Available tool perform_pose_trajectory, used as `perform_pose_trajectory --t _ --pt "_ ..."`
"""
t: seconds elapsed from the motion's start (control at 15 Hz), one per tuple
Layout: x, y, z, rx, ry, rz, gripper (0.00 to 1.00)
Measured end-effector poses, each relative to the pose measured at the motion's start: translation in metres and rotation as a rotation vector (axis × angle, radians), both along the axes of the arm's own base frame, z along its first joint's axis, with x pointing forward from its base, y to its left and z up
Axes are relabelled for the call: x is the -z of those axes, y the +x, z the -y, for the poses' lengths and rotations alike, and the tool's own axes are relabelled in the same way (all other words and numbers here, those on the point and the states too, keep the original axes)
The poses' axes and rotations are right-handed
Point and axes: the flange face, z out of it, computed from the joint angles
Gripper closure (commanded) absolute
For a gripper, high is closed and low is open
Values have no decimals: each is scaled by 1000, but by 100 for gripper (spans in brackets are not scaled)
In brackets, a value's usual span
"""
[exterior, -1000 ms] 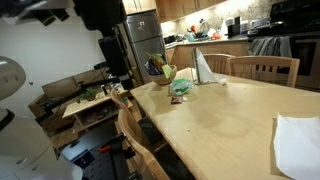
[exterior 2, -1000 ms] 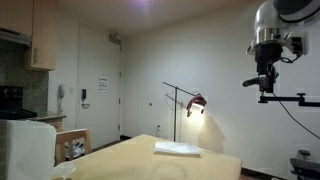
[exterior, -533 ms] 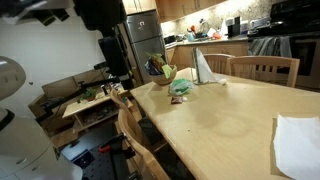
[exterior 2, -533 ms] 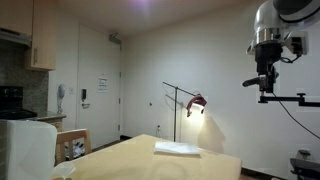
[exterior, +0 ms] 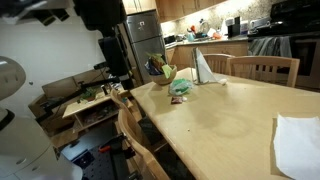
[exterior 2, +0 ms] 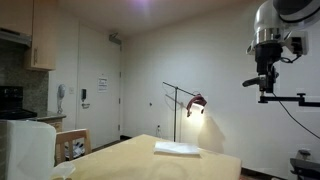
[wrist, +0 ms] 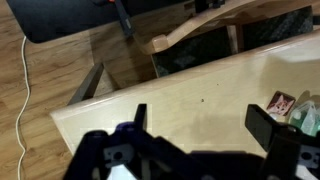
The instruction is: Move the pack of marshmallows slightly to the right and put the one that's near the wallet in it
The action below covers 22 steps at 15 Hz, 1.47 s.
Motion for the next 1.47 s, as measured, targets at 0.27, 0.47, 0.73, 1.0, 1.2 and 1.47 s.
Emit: perform_pose_trajectory --t 0.27,0.47,0.73,1.0,1.2,1.47 --pt "-1 1 -1 -3 -4 0 0" --pt "-7 8 -16 -58 -68 -7 0" --pt "-20 24 -65 -232 -228 -10 0" --pt "-33 34 -121 -423 -376 8 0" --pt "-39 36 -155 -562 -459 28 0" --pt "-41 39 -179 -773 -492 91 0"
